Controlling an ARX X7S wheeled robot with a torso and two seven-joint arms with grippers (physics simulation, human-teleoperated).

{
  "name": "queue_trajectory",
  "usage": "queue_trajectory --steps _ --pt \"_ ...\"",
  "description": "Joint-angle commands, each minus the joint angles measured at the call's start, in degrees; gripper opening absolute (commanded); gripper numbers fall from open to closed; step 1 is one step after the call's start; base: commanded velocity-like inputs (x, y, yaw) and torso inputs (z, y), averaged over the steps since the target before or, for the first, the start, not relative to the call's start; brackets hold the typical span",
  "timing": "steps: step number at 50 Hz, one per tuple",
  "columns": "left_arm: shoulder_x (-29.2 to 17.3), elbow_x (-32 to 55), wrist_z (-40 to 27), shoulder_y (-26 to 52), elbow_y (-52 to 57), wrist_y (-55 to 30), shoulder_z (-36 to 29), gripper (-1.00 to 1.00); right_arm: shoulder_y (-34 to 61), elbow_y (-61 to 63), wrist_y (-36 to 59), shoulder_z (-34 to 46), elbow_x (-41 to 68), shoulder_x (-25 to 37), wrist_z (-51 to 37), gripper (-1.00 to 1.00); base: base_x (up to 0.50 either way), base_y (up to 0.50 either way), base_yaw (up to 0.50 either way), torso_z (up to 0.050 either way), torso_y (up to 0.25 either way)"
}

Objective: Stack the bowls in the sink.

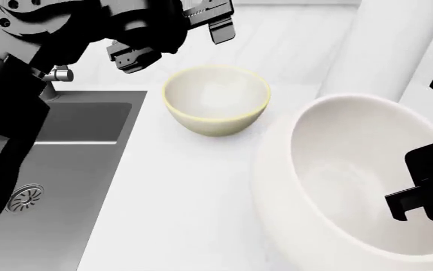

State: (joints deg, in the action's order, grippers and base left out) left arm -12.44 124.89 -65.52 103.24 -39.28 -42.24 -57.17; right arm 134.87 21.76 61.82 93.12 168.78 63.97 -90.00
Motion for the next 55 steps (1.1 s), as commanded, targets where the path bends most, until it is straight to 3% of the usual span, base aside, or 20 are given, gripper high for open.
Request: queue_trajectory --steps 1,31,55 --pt "1.2 -0.1 1.1 -3.2 -3.8 2.3 -0.4 1.00 0.1 0.5 -0.2 0.6 0.0 0.3 0.0 -1.00 0.00 0.00 0.00 0.000 0.000" --pt "-1.6 -3.4 1.3 -6.7 -3.5 3.2 -3.0 1.00 0.1 1.0 -0.7 1.7 -0.2 0.8 0.0 -1.00 0.00 0.00 0.00 0.000 0.000" --pt "-0.1 -5.9 5.3 -9.4 -6.3 2.3 -5.7 1.00 0.1 2.5 -1.2 3.3 -0.9 2.0 0.0 -1.00 0.00 0.00 0.00 0.000 0.000"
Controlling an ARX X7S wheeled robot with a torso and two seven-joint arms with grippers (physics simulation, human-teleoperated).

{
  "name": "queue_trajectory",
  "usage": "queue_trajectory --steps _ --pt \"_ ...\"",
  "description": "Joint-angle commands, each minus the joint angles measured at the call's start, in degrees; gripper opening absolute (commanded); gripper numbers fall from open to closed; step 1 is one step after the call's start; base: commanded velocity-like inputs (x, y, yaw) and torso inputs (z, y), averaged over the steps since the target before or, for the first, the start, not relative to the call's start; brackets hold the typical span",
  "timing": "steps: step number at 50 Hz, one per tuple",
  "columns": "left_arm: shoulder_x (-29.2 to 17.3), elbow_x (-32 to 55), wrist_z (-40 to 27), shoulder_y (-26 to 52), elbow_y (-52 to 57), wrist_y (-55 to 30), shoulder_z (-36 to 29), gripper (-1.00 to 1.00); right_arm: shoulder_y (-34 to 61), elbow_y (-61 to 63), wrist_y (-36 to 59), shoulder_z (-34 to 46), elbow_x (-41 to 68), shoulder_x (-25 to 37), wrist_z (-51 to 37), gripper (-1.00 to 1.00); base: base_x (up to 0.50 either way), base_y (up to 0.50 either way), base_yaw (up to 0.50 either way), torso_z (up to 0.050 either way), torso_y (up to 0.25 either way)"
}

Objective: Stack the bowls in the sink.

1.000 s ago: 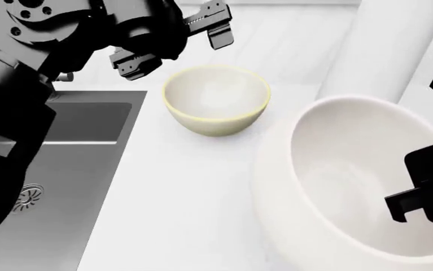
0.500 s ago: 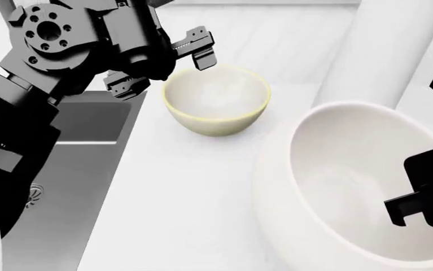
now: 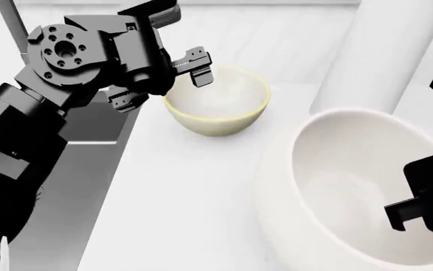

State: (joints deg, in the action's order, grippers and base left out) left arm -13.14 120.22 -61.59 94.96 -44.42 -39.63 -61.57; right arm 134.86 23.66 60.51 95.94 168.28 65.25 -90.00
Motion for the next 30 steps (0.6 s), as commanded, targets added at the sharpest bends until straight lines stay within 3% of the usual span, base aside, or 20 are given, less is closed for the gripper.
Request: queue_trajectory --steps 1,30 --pt "0.7 -1.5 1.4 -1.2 -1.3 -0.4 -1.6 1.00 0.1 0.7 0.1 0.5 -0.5 0.8 0.0 -1.00 0.00 0.00 0.00 0.000 0.000" --pt "4.4 -4.6 6.5 -2.3 -7.6 -2.3 -5.3 1.00 0.1 1.4 -0.3 0.6 0.0 1.3 0.0 -1.00 0.00 0.00 0.00 0.000 0.000"
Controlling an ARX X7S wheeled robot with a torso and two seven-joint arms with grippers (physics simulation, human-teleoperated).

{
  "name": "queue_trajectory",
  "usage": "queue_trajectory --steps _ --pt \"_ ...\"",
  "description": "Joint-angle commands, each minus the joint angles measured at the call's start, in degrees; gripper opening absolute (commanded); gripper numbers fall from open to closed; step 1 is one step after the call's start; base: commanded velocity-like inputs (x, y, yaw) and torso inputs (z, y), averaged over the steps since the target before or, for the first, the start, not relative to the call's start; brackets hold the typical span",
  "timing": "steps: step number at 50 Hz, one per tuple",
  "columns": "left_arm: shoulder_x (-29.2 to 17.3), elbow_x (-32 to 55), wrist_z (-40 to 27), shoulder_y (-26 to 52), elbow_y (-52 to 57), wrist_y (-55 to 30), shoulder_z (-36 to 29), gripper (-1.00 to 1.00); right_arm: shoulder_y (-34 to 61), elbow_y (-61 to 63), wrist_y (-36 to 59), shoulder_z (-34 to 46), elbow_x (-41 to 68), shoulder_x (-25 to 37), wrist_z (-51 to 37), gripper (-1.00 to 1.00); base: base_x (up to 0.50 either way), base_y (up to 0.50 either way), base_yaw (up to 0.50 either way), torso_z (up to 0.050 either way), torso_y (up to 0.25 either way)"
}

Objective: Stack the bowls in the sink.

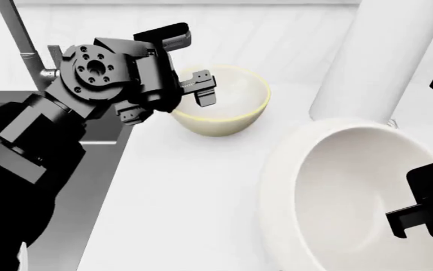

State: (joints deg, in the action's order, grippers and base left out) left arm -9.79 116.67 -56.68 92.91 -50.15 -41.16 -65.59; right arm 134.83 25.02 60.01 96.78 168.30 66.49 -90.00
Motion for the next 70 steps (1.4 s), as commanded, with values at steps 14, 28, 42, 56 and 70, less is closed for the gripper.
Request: queue_trajectory --steps 14,28,42,56,70 --pt "3.0 -3.4 6.3 -0.6 -4.3 -1.7 -3.3 1.00 0.2 0.7 0.4 0.5 -0.7 1.5 0.0 -1.00 0.00 0.00 0.00 0.000 0.000" --pt "0.4 -5.5 5.7 -1.4 4.1 1.3 -3.2 -1.00 0.2 1.0 -0.1 1.3 -1.7 1.5 0.0 -1.00 0.00 0.00 0.00 0.000 0.000" --pt "-5.2 -6.1 0.2 0.6 14.3 6.6 0.3 -1.00 0.2 1.2 0.1 0.7 -1.5 1.9 0.0 -1.00 0.00 0.00 0.00 0.000 0.000" --pt "-10.9 -7.3 -2.6 3.2 22.3 11.6 4.3 -1.00 0.2 1.8 1.1 -0.6 -1.2 3.7 0.0 -1.00 0.00 0.00 0.00 0.000 0.000" --pt "-18.3 -4.1 -7.5 5.7 39.2 9.7 7.5 -1.00 0.2 3.3 2.2 -5.4 -2.5 7.5 0.0 -1.00 0.00 0.00 0.00 0.000 0.000"
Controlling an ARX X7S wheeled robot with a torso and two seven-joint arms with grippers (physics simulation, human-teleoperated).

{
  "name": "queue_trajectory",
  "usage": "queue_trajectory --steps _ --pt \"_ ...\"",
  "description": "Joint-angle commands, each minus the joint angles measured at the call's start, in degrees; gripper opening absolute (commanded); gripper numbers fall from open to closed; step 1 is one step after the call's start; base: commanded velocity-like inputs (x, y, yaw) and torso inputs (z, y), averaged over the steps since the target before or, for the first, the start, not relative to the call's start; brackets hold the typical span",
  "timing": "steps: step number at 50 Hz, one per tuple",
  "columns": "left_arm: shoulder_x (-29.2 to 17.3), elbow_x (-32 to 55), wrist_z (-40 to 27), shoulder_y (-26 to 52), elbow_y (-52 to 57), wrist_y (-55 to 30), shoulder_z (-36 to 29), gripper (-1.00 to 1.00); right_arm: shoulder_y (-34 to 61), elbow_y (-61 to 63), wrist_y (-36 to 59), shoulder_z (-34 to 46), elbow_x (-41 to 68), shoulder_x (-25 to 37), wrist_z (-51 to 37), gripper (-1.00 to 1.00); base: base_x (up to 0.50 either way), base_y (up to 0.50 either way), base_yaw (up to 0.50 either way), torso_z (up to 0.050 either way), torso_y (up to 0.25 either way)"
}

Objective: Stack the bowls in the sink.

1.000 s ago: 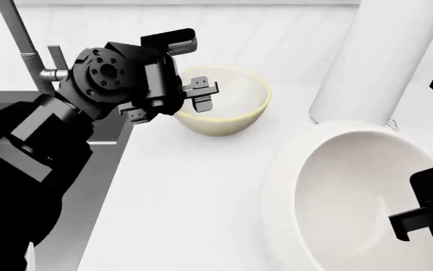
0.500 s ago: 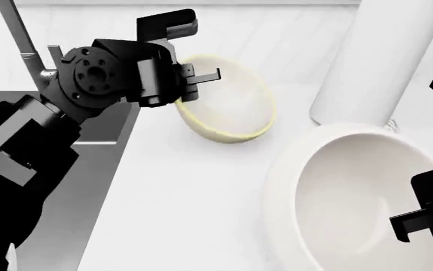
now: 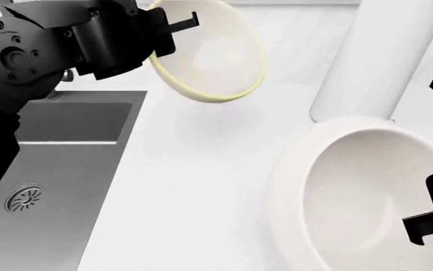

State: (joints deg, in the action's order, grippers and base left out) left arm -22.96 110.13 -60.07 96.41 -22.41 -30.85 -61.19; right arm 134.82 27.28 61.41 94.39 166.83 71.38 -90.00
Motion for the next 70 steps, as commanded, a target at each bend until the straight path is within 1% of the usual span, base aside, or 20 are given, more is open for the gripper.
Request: queue_trajectory --steps 1,6,11,14,20,28,34,37,52,59,70 --pt "-5.6 3.2 -4.9 2.5 12.4 -0.8 3.4 -1.00 0.2 1.1 0.8 -3.1 -1.2 2.7 0.0 -1.00 0.00 0.00 0.00 0.000 0.000" --pt "-7.4 6.5 -8.4 5.2 16.6 -2.9 4.5 -1.00 0.2 1.4 0.9 -3.4 -2.2 2.9 0.0 -1.00 0.00 0.00 0.00 0.000 0.000" --pt "-8.9 9.1 -11.0 7.4 18.8 -3.5 5.9 -1.00 0.2 0.9 3.1 -6.8 -6.2 0.5 0.0 -1.00 0.00 0.00 0.00 0.000 0.000" --pt "-9.8 9.9 -11.4 6.9 19.8 -2.1 7.2 -1.00 0.2 0.9 4.3 -9.1 -7.4 -0.5 0.0 -1.00 0.00 0.00 0.00 0.000 0.000" --pt "-12.2 11.8 -11.1 3.7 23.3 2.2 10.6 -1.00 -0.1 1.0 4.3 -12.7 -9.1 0.0 0.2 -1.00 0.00 0.00 0.00 0.000 0.000" --pt "-14.5 13.0 -11.3 1.8 26.3 4.3 12.6 -1.00 -2.3 0.1 4.8 -22.1 -18.6 -0.5 8.2 -1.00 0.00 0.00 0.00 0.000 0.000" --pt "-15.4 13.8 -12.2 2.4 27.2 4.2 13.1 -1.00 -4.3 1.8 0.8 -25.1 -21.0 1.7 10.4 -1.00 0.00 0.00 0.00 0.000 0.000" --pt "-15.6 14.0 -12.7 3.0 27.2 3.9 13.2 -1.00 -4.3 1.2 4.3 -24.3 -19.4 1.1 10.2 -1.00 0.00 0.00 0.00 0.000 0.000" --pt "-18.1 14.8 -15.2 7.3 26.6 2.2 13.9 -1.00 -5.2 1.2 9.1 -23.4 -15.2 3.1 8.3 -1.00 0.00 0.00 0.00 0.000 0.001" --pt "-19.3 15.5 -16.1 8.7 27.2 1.4 14.2 -1.00 -5.1 2.0 6.0 -27.4 -16.3 3.8 11.7 -1.00 0.00 0.00 0.00 0.000 0.000" --pt "-20.1 15.4 -15.9 8.4 27.6 1.3 14.2 -1.00 -4.3 1.0 7.0 -29.9 -16.3 2.1 11.0 -1.00 0.00 0.00 0.00 0.000 0.001"
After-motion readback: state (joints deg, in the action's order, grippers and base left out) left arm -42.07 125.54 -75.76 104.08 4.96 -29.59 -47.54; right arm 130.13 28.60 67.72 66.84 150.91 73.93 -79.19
